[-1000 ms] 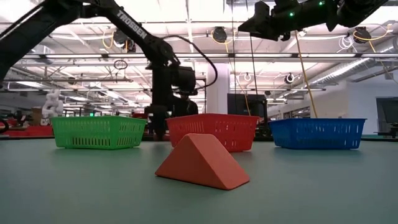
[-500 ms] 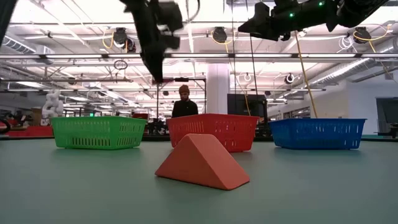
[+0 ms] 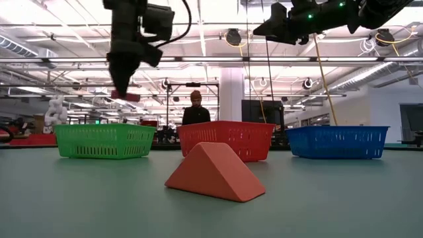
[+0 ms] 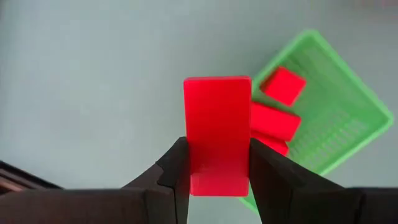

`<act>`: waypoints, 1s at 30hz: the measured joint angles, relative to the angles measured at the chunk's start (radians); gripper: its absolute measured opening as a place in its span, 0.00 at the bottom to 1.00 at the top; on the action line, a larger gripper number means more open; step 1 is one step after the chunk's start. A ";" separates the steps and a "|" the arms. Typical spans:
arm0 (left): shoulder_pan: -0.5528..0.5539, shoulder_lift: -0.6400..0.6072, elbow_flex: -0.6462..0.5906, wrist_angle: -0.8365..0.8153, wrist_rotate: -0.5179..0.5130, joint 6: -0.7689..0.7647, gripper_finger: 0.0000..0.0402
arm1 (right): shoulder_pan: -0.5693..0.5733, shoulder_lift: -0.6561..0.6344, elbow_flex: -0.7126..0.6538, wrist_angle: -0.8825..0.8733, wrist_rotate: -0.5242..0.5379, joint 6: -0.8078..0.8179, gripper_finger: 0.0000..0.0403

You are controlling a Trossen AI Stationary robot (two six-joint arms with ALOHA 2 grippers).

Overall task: Sort & place blocks by color
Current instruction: Put the red block into the green bin, then put the pink block into the red bin

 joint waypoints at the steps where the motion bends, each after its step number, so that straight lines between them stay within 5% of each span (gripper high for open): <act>1: -0.018 -0.010 -0.034 0.011 0.000 -0.021 0.31 | 0.000 0.000 0.000 0.000 0.000 0.001 0.79; 13: -0.175 -0.093 -0.315 0.239 -0.007 -0.187 0.32 | 0.000 0.000 0.000 0.013 0.000 -0.005 0.79; 23: -0.182 -0.136 -0.319 0.276 -0.008 -0.177 0.88 | 0.000 0.000 0.000 0.038 0.000 0.013 0.79; 30: -0.182 -0.249 -0.320 0.571 -0.009 -0.076 0.94 | 0.000 0.000 0.000 0.034 -0.005 0.033 0.79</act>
